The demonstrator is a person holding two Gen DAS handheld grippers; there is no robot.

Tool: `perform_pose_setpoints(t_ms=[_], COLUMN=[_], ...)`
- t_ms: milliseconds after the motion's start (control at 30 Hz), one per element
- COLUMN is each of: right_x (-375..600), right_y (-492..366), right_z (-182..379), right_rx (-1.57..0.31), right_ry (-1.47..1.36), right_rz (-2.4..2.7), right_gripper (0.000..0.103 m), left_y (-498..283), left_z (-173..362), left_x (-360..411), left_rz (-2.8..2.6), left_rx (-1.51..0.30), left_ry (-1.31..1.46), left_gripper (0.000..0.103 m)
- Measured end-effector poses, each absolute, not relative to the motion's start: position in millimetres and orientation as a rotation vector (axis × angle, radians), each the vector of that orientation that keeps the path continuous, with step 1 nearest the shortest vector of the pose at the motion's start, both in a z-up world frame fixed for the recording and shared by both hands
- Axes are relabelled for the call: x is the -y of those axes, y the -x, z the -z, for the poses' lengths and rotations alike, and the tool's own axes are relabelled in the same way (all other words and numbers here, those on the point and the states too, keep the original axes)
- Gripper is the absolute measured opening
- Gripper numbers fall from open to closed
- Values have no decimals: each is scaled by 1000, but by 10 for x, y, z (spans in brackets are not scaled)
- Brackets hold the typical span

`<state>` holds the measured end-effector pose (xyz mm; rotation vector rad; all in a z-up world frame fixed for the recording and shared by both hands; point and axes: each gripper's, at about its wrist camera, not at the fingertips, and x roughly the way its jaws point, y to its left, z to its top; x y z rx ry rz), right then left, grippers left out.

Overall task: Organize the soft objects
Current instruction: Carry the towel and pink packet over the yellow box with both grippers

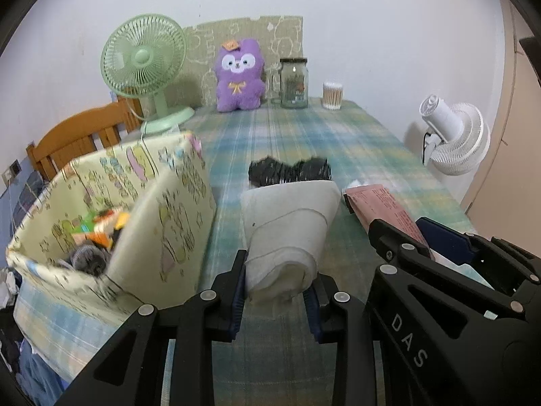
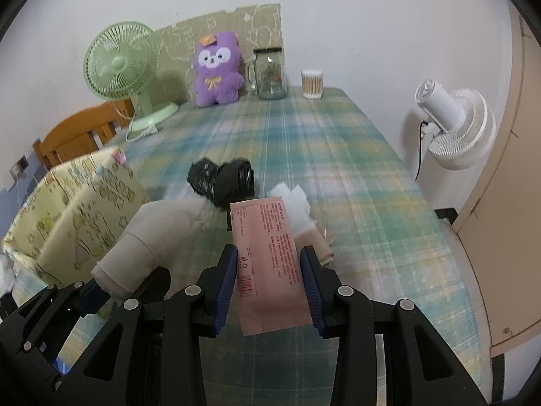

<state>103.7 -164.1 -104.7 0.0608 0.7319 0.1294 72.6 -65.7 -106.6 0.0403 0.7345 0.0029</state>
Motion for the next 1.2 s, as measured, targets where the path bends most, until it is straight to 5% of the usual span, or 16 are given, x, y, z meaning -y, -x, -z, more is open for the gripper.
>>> perform_pose_setpoints(t_ms=[1200], right_x=[1464], right_y=[-893], right_z=[-55], right_rx=[-565], right_ry=[-41], right_rz=[-91], right_gripper=[42], left_y=[-687], left_z=[91], left_x=[461], left_rz=[54], left_rx=[-599], left_ry=[-26], left_gripper=[30])
